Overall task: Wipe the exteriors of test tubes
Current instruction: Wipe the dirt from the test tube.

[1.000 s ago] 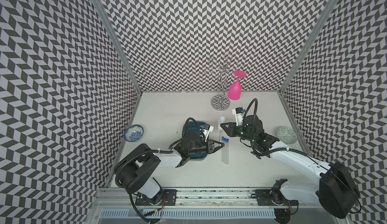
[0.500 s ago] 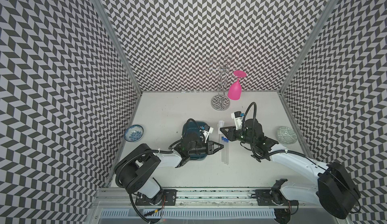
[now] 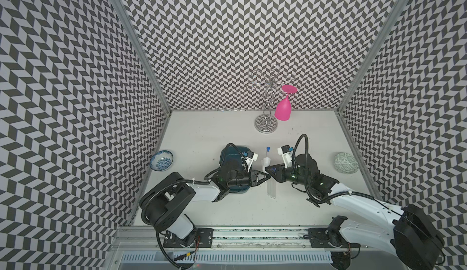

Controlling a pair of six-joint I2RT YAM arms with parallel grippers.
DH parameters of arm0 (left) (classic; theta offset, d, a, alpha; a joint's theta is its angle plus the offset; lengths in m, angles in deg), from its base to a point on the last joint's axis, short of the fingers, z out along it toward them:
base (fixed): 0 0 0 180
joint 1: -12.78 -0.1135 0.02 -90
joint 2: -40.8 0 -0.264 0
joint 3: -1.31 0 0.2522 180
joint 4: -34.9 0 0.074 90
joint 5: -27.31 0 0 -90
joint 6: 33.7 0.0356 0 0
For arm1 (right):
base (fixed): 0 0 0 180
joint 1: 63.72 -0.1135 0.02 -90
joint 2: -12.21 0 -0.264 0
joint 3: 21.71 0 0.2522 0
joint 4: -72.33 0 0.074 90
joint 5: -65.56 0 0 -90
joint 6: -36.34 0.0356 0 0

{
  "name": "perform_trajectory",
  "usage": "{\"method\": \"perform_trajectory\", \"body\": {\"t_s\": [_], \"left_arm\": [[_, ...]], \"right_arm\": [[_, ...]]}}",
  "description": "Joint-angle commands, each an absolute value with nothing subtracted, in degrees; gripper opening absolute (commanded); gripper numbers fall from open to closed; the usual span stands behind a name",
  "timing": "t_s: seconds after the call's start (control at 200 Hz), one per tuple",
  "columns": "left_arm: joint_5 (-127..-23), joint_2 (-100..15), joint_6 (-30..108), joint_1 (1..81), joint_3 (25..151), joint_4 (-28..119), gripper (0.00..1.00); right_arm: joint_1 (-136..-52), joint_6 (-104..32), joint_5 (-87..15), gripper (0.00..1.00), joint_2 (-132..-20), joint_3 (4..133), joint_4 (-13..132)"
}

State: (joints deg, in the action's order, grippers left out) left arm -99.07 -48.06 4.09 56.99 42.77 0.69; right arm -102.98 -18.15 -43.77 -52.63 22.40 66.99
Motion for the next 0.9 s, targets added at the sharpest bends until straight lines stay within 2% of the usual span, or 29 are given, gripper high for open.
{"method": "perform_trajectory", "body": {"t_s": [0.0,0.095,0.225,0.451,0.891], "left_arm": [[-100.57,-47.97,4.09,57.35,42.93,-4.16,0.10],[-100.61,-47.65,4.09,57.34,42.85,-4.12,0.10],[-100.32,-47.18,4.19,57.34,42.56,-4.08,0.10],[-100.74,-47.00,4.04,57.34,42.59,-4.52,0.10],[-100.81,-46.34,4.88,57.00,42.85,-3.27,0.10]], "right_arm": [[-103.33,-17.13,-43.95,0.20,-52.68,22.52,68.80],[-103.27,-18.52,-43.21,0.22,-53.73,26.10,66.46],[-103.20,-19.98,-40.48,0.31,-54.56,29.49,64.30],[-102.20,-21.55,-37.27,0.30,-59.28,32.92,67.55],[-99.51,-25.43,-41.05,0.24,-66.09,40.18,65.97]]}}
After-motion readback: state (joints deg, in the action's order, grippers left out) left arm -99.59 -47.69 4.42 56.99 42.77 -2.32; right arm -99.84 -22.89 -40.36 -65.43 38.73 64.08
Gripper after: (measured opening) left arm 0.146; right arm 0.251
